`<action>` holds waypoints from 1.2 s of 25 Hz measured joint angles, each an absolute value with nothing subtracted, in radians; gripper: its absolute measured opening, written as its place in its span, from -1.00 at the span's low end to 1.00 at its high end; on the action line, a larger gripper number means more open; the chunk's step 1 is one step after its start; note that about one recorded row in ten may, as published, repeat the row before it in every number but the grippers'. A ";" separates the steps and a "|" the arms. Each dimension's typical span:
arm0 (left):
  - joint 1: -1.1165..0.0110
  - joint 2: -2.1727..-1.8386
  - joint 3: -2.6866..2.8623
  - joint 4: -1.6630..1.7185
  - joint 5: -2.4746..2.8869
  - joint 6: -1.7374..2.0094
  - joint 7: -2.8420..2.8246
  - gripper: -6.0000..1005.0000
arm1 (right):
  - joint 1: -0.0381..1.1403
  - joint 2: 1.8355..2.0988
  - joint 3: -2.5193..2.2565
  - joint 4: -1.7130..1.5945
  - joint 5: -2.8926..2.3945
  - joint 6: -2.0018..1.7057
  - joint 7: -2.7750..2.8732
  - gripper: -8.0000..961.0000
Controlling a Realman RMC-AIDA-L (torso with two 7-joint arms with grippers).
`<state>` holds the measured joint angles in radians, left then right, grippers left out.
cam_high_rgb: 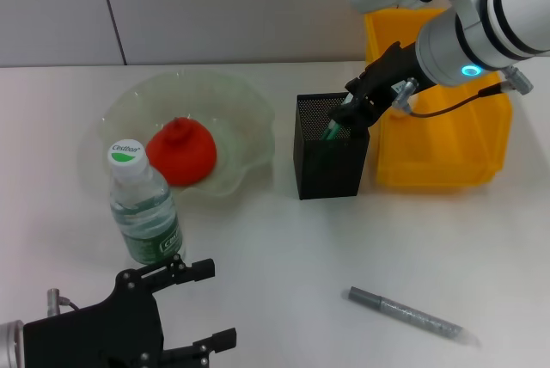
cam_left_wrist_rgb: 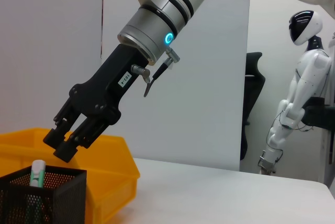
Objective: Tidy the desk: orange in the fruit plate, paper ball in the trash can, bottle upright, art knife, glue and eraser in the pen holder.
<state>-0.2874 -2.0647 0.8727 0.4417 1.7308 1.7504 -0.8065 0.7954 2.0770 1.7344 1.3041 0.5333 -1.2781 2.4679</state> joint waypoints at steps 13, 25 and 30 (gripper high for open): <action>-0.282 -2.063 0.873 0.444 1.732 1.750 -0.808 0.60 | 0.797 2.075 1.813 1.514 0.535 -1.571 2.534 0.28; -0.283 -2.062 0.873 0.447 1.732 1.751 -0.827 0.60 | 0.693 2.080 1.652 1.525 0.537 -1.803 2.585 0.36; -0.286 -2.062 0.873 0.446 1.732 1.752 -0.828 0.60 | 0.678 2.084 1.575 1.472 0.535 -1.768 2.602 0.35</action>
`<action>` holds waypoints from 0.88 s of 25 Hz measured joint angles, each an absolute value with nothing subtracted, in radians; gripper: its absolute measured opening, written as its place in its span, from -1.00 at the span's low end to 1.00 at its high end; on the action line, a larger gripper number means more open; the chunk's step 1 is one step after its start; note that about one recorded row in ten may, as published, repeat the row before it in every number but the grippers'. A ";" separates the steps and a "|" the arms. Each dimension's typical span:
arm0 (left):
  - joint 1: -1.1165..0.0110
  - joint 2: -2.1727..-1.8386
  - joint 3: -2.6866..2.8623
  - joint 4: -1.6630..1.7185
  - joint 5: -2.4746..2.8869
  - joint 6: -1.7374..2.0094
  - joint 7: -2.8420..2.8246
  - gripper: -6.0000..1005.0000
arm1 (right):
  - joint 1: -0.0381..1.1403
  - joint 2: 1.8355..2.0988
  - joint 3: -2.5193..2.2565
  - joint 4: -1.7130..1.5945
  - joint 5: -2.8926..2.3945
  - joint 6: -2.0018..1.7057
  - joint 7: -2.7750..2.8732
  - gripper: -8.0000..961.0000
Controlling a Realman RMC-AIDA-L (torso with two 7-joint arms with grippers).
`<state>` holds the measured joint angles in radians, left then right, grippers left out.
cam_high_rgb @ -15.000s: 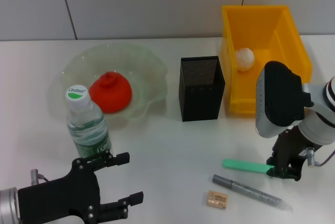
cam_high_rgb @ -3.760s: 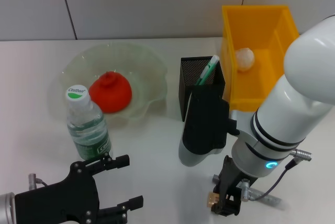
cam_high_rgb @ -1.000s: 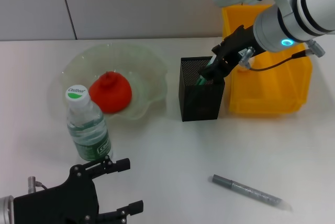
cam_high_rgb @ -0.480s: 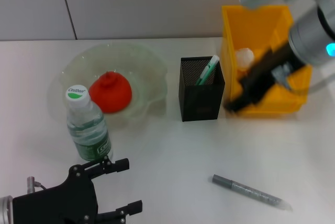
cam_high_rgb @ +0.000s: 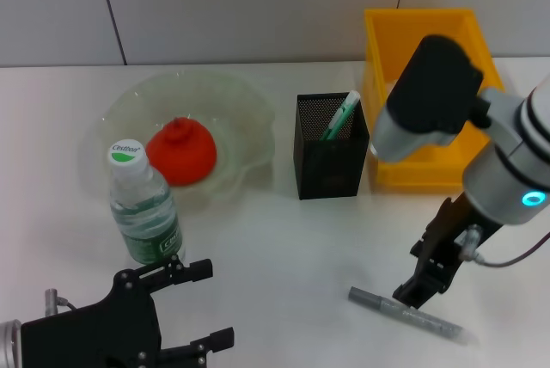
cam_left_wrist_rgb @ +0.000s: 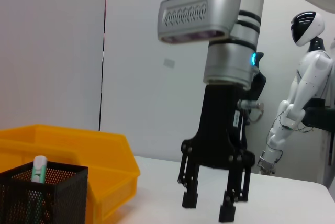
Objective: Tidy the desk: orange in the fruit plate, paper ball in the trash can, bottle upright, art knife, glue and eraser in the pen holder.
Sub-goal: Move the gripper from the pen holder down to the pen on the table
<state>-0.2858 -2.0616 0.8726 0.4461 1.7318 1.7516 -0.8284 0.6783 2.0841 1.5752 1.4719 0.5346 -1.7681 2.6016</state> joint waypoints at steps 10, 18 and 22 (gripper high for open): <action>-0.288 -2.062 0.873 0.444 1.736 1.753 -0.828 0.60 | 0.649 2.084 1.496 1.424 0.526 -1.716 2.612 0.33; -0.287 -2.062 0.873 0.448 1.736 1.753 -0.828 0.60 | 0.647 2.083 1.430 1.381 0.519 -1.664 2.605 0.32; -0.286 -2.062 0.872 0.449 1.736 1.753 -0.828 0.60 | 0.648 2.083 1.419 1.366 0.518 -1.658 2.605 0.10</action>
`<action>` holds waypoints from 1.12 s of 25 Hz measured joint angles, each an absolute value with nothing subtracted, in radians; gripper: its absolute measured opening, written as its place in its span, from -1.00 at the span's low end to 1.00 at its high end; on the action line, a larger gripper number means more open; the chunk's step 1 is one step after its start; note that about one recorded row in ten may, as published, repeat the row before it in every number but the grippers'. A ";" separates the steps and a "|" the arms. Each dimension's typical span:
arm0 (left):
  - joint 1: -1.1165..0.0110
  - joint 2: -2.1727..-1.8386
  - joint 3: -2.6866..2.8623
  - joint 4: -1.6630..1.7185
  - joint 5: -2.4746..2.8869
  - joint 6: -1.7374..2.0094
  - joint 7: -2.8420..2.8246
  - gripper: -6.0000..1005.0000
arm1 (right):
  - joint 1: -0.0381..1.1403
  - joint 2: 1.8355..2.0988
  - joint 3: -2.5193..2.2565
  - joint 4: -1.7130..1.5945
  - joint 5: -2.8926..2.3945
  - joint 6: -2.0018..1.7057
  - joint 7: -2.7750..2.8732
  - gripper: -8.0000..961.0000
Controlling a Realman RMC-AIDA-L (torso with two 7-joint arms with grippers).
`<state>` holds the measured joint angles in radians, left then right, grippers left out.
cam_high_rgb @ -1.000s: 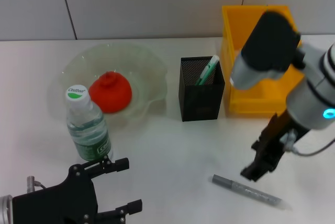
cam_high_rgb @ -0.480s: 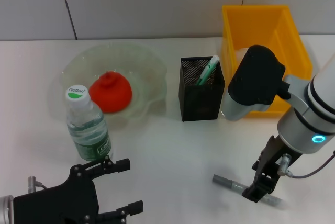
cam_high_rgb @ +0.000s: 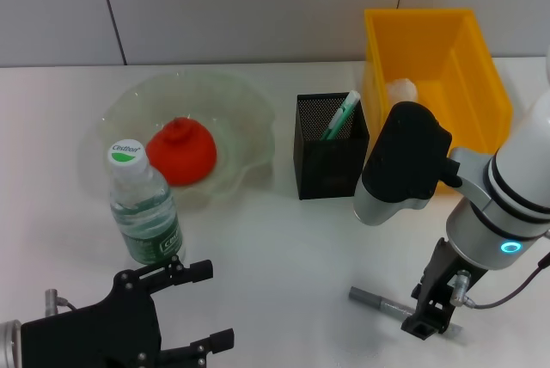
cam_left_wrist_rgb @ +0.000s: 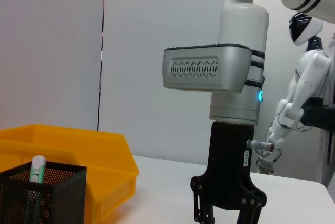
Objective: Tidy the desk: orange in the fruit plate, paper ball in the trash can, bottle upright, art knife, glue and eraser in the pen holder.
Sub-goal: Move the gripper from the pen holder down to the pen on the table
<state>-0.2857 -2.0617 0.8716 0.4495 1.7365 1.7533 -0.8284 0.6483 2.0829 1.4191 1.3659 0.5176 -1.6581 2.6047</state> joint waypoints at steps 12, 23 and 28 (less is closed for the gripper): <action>-0.289 -2.062 0.873 0.449 1.736 1.753 -0.828 0.60 | 0.647 2.083 1.417 1.331 0.517 -1.628 2.600 -0.20; -0.287 -2.062 0.873 0.450 1.737 1.751 -0.828 0.60 | 0.649 2.085 1.416 1.325 0.518 -1.626 2.595 -0.30; -0.287 -2.062 0.873 0.449 1.736 1.750 -0.828 0.60 | 0.651 2.084 1.416 1.314 0.518 -1.626 2.593 -0.37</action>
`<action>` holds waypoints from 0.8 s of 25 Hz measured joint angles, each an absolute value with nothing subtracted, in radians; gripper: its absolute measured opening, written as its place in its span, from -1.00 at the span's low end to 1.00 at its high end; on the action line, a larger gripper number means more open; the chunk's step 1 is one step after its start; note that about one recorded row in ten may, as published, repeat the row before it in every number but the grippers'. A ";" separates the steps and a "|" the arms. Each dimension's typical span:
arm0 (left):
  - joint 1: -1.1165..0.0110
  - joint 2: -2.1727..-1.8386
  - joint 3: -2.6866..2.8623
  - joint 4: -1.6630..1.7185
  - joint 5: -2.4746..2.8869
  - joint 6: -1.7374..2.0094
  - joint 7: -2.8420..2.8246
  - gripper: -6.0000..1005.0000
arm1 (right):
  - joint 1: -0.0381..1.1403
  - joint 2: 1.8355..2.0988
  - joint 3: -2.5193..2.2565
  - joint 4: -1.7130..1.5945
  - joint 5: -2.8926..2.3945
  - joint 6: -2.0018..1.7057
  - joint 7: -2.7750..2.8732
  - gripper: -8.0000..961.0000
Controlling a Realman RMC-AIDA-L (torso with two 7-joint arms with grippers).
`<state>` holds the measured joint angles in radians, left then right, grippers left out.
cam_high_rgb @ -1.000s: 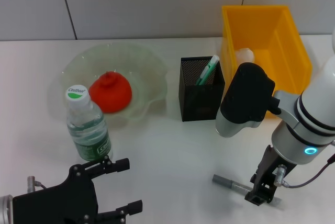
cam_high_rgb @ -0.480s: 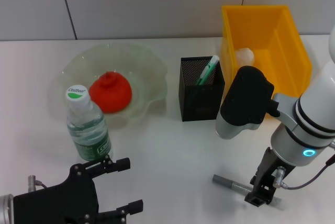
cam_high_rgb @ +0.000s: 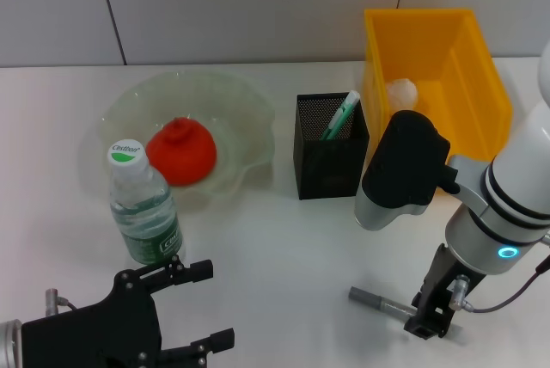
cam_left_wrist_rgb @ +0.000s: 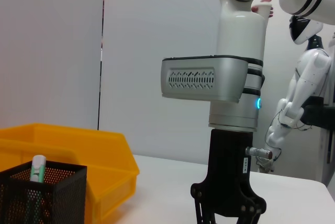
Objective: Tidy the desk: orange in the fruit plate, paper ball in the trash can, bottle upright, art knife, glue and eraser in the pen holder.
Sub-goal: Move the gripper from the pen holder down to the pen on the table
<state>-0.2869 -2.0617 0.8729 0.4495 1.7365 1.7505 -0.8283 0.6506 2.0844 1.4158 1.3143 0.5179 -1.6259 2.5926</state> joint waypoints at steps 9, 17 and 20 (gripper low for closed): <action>-0.287 -2.062 0.873 0.449 1.736 1.750 -0.828 0.60 | 0.656 2.083 1.412 1.302 0.513 -1.623 2.590 -0.41; -0.289 -2.062 0.873 0.447 1.736 1.749 -0.825 0.60 | 0.666 2.083 1.401 1.269 0.513 -1.617 2.580 -0.53; -0.288 -2.062 0.873 0.447 1.736 1.748 -0.825 0.60 | 0.667 2.083 1.400 1.273 0.515 -1.624 2.579 -0.58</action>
